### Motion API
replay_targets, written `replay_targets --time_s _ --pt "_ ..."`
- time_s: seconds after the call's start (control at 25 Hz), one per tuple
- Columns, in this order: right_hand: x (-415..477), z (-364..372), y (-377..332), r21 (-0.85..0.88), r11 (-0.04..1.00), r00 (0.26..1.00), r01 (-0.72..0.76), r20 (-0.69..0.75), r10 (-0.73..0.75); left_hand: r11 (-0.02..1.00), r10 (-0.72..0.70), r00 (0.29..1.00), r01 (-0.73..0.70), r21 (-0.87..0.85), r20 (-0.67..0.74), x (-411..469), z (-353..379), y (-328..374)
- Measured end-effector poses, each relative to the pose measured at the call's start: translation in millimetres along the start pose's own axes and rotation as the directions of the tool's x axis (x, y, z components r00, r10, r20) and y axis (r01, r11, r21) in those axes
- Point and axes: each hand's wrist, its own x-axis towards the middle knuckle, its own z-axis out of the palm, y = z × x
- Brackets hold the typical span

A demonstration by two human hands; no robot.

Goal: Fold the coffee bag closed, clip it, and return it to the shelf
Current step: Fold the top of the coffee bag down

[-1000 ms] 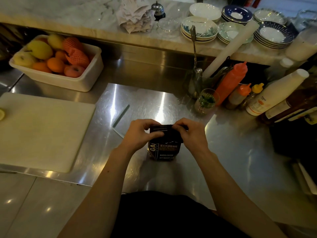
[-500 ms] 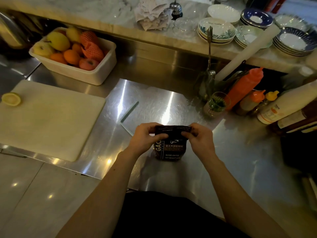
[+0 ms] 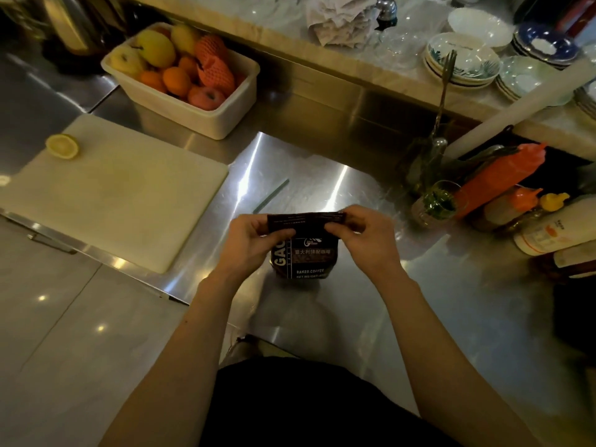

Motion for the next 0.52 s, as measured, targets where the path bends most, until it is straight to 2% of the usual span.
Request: replay_targets --time_s 0.12,0.24,0.28,0.4,0.52 --pt "15 28 -17 0.073 0.996 0.991 0.05 0.12 -0.058 0.999 0.038 0.994 -0.038 -0.005 -0.107 -8 -35 1" --pt "36 62 -24 0.195 0.981 0.989 -0.019 0.148 -0.011 0.999 0.051 0.971 -0.05 0.007 -0.233 -15 -75 -5" --pt "44 74 -21 0.181 0.982 0.991 -0.049 0.135 0.025 0.999 0.052 0.963 -0.048 0.021 -0.265 -15 -87 -8" --pt "67 113 -4 -0.11 0.984 0.974 -0.138 0.163 0.155 0.999 0.036 0.947 -0.029 0.027 -0.319 -16 -119 -18" --pt "90 149 13 -0.467 0.88 0.933 -0.085 0.272 0.235 0.999 0.022 0.941 -0.01 0.038 -0.339 -14 -145 -30"
